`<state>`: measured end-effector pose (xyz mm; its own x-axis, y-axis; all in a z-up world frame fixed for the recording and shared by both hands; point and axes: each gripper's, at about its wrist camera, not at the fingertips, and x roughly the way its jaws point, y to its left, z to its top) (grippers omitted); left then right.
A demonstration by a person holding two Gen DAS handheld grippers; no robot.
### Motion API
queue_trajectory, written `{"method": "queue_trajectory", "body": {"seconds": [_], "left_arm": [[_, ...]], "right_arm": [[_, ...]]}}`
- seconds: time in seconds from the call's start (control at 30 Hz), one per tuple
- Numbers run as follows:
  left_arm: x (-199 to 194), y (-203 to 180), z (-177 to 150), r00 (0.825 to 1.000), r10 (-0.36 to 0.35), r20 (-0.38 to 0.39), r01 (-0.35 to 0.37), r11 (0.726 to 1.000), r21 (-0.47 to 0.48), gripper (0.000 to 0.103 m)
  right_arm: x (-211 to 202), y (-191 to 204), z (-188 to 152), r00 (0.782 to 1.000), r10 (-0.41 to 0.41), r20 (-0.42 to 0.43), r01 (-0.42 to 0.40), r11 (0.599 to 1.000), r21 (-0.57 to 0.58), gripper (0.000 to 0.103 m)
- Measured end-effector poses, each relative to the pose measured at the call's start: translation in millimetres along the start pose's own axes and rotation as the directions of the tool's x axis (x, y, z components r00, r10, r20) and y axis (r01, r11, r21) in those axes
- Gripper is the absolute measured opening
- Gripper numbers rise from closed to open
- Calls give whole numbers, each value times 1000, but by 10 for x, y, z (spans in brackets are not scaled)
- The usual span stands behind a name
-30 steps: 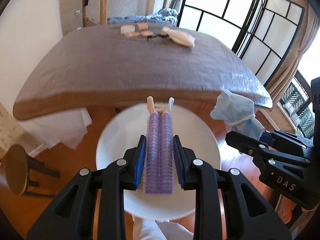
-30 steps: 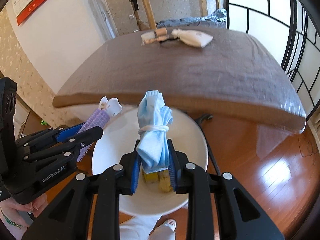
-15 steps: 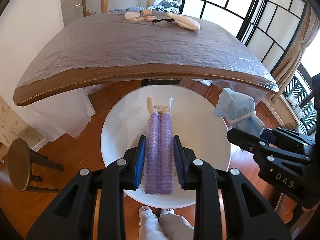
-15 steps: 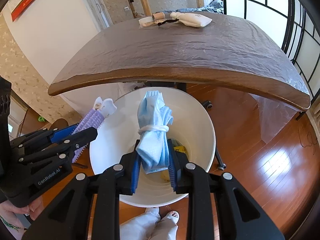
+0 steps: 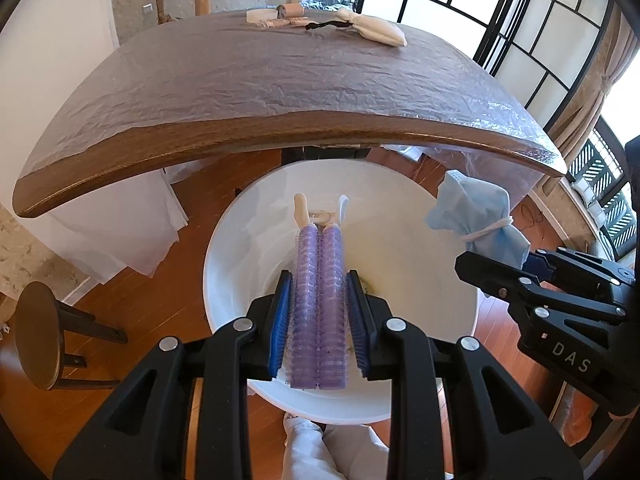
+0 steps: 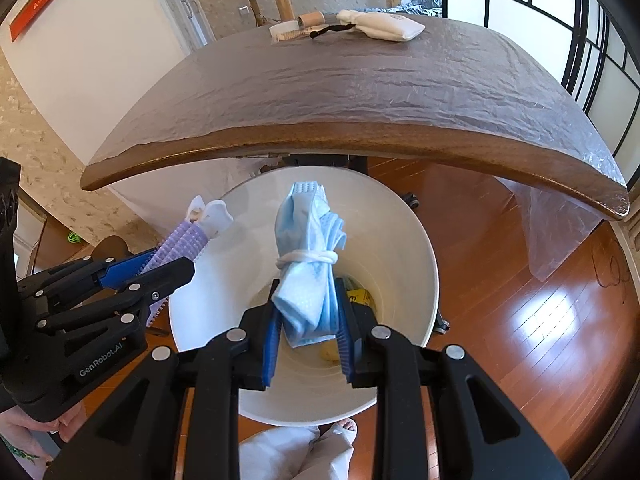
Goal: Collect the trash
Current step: 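Open both grippers to drop the mask and rollers into the bucket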
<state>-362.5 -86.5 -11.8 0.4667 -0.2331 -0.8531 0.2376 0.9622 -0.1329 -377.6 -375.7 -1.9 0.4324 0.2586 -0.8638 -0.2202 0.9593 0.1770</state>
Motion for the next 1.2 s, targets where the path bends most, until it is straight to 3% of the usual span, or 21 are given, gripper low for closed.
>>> {"method": "queue_trajectory", "body": {"seconds": [1.2], "left_arm": [[354,17,29,997,27,-73,-25,999,20,29]], "right_arm": [[187,23,33,999,-19,-46,19,1000,11,25]]}}
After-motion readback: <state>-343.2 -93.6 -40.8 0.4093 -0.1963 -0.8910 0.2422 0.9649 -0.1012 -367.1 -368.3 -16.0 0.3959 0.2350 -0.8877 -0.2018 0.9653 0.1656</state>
